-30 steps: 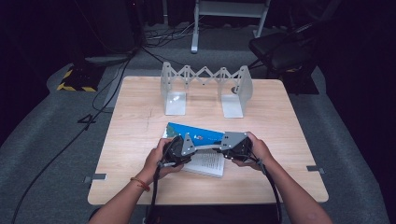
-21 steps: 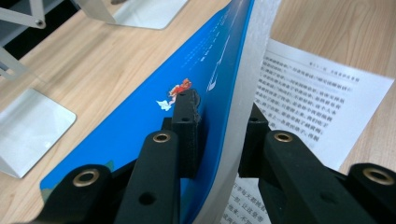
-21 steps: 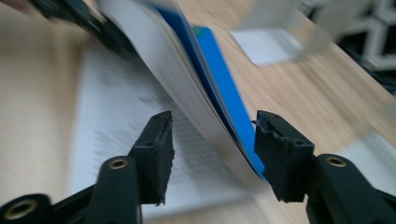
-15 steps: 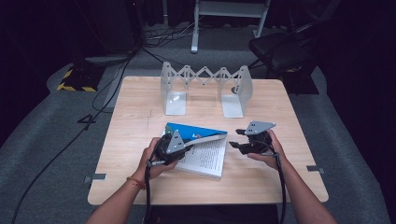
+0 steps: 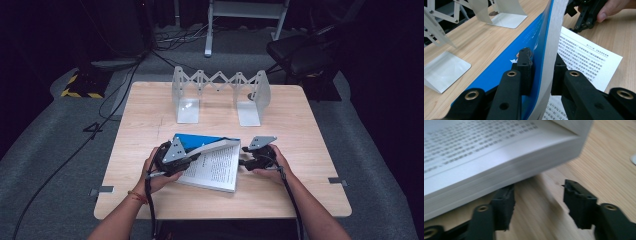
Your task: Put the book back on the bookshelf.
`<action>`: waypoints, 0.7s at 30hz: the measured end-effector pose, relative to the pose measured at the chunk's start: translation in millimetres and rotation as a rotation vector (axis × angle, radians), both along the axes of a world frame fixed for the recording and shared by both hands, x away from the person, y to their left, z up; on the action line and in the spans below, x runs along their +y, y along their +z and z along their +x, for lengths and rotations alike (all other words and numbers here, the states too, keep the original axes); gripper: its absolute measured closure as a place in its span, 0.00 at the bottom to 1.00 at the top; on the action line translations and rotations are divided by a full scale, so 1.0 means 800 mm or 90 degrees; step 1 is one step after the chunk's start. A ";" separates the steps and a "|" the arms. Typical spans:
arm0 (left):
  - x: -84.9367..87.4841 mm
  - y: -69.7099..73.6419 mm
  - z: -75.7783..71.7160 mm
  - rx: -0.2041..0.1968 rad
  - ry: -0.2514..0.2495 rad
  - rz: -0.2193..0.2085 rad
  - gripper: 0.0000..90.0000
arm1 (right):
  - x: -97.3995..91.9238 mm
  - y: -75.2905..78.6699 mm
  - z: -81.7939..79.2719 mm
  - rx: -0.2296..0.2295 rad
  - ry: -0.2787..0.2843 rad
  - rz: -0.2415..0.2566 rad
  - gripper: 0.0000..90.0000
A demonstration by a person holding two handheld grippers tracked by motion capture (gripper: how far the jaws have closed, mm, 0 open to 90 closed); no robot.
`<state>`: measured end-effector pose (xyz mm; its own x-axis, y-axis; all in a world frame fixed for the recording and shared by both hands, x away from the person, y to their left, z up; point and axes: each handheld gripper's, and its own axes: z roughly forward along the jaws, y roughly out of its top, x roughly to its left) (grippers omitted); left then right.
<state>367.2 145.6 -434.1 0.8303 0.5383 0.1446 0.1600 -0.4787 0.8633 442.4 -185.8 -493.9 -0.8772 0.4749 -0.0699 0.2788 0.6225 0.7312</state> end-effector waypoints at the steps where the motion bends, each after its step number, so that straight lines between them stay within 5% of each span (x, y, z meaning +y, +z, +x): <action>1: 0.002 0.001 0.000 -0.004 0.002 -0.001 0.84 | 0.003 0.001 -0.001 0.003 0.011 -0.002 0.52; 3: 0.004 0.003 0.000 -0.002 0.005 -0.016 0.84 | 0.002 0.005 -0.002 0.021 0.012 0.046 0.65; 6: 0.005 0.009 0.001 -0.003 0.003 -0.032 0.85 | -0.009 0.012 -0.001 0.053 0.005 0.156 0.68; 14: 0.018 0.008 -0.007 0.035 -0.002 -0.071 0.83 | -0.008 0.028 -0.004 0.055 0.014 0.236 0.71; 18: 0.016 -0.001 -0.020 0.036 -0.013 -0.038 0.82 | 0.010 0.043 -0.010 0.026 0.033 0.231 0.71; 21: 0.019 -0.003 -0.024 0.033 -0.012 -0.050 0.81 | 0.019 0.056 -0.014 0.002 0.027 0.242 0.71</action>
